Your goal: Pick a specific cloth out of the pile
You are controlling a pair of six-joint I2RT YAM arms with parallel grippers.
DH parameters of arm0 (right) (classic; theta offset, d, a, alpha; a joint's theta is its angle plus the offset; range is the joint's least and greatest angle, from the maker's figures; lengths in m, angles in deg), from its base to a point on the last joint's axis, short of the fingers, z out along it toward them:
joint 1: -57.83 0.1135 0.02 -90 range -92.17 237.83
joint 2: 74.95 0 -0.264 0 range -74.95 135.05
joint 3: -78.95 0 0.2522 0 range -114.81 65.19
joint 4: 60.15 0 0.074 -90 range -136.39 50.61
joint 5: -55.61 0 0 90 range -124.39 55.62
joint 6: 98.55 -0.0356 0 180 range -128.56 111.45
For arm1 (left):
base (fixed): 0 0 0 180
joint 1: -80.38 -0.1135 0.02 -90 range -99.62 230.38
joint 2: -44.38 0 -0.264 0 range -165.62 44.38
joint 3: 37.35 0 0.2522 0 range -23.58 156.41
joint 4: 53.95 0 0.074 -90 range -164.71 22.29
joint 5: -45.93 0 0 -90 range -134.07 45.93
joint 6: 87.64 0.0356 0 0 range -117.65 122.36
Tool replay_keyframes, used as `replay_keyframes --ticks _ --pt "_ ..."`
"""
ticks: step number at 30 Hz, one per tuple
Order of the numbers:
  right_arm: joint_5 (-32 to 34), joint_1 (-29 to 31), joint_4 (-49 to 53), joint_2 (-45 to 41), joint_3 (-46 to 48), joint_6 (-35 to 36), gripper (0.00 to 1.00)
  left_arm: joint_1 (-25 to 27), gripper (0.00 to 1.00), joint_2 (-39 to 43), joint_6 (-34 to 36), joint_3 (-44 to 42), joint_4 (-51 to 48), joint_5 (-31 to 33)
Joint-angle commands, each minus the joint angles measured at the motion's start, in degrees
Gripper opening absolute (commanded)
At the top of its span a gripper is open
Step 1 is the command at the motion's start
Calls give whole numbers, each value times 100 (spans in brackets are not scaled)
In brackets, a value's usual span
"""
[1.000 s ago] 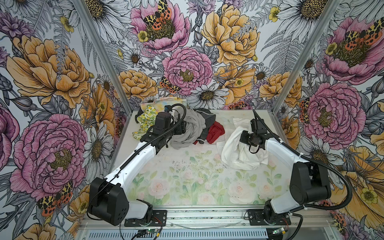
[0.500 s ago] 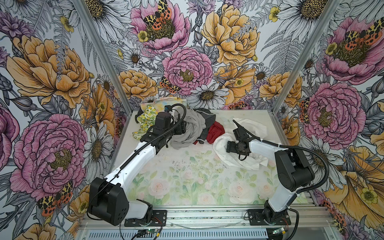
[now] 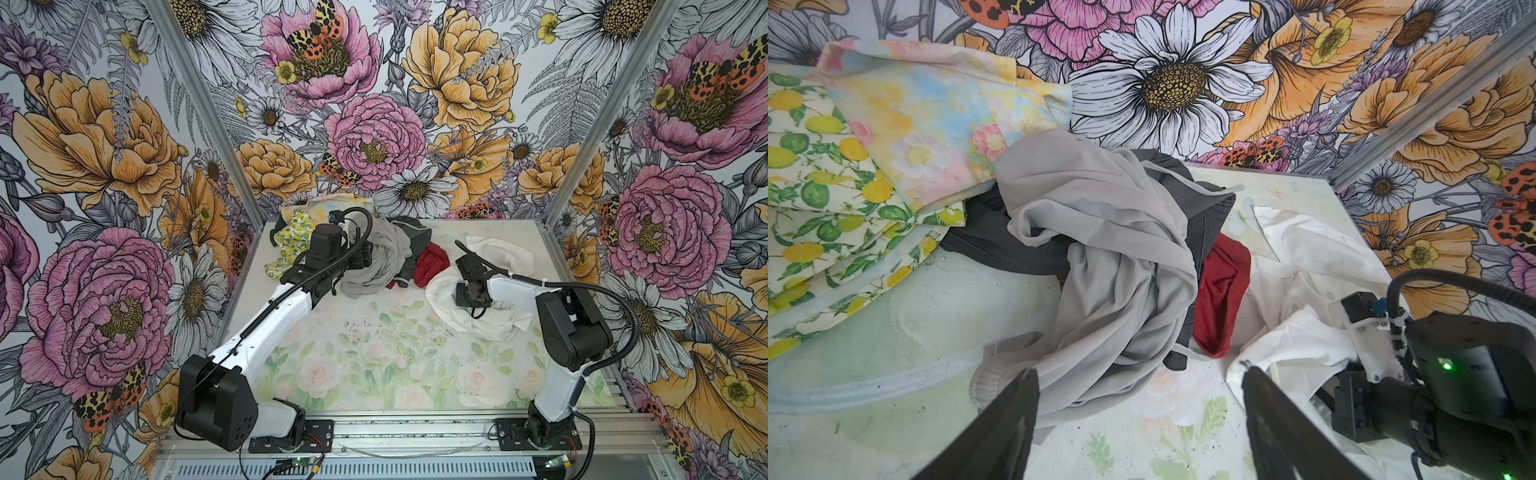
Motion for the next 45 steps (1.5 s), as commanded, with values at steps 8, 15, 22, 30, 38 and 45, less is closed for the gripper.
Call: replay_keyframes --ticks 8,15,22,30,38,45 --pt "508 -1160 168 -1407 -184 498 0 -43 78 17 79 -116 -28 38" --pt "505 -2034 167 -966 -1460 905 0 -38 78 9 95 -119 -33 86" --pt "670 -2391 355 275 -3502 1050 0 -45 78 -70 128 -120 -44 139" --pt "334 -2407 836 1270 -4209 887 0 -57 78 -174 125 -108 -61 201" --pt "-192 -2618 1031 1246 -3651 679 37 -18 78 -247 91 -89 -59 148" --pt "-145 -2662 1028 -52 -3429 554 77 47 79 -164 162 -101 -86 183"
